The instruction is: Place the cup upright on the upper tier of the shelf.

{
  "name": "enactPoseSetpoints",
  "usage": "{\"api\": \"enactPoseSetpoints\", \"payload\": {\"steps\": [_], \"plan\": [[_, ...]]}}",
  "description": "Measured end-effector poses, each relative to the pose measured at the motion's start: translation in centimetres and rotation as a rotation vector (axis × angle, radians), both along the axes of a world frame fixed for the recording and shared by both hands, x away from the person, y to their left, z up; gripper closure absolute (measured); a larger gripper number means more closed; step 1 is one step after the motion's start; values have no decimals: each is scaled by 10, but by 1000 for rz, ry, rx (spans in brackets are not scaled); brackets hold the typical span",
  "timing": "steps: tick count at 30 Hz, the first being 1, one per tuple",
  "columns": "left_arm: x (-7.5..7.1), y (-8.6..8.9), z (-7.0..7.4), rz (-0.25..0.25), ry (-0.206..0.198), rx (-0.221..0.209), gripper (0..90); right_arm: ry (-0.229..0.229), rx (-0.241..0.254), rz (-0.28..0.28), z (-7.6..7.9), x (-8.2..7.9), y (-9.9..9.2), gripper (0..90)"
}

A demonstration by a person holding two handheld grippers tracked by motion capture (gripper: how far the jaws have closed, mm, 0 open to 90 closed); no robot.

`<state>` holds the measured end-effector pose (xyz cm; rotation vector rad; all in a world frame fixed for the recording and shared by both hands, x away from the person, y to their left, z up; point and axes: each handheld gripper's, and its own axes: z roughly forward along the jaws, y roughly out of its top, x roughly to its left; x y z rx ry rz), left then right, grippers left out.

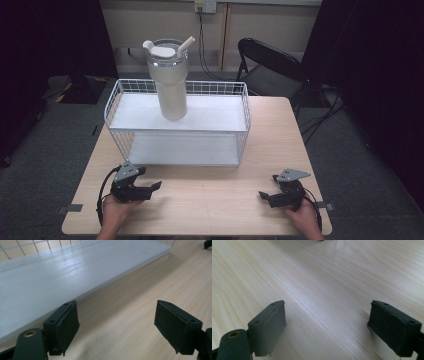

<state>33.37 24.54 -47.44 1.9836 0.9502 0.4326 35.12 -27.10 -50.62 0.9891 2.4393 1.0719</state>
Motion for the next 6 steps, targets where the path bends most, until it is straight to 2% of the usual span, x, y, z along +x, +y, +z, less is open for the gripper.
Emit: {"api": "enactPoseSetpoints", "payload": {"steps": [6], "plan": [[-5, 3, -4, 5, 45, 43, 189, 0, 0, 0, 0, 0, 0, 133]]}}
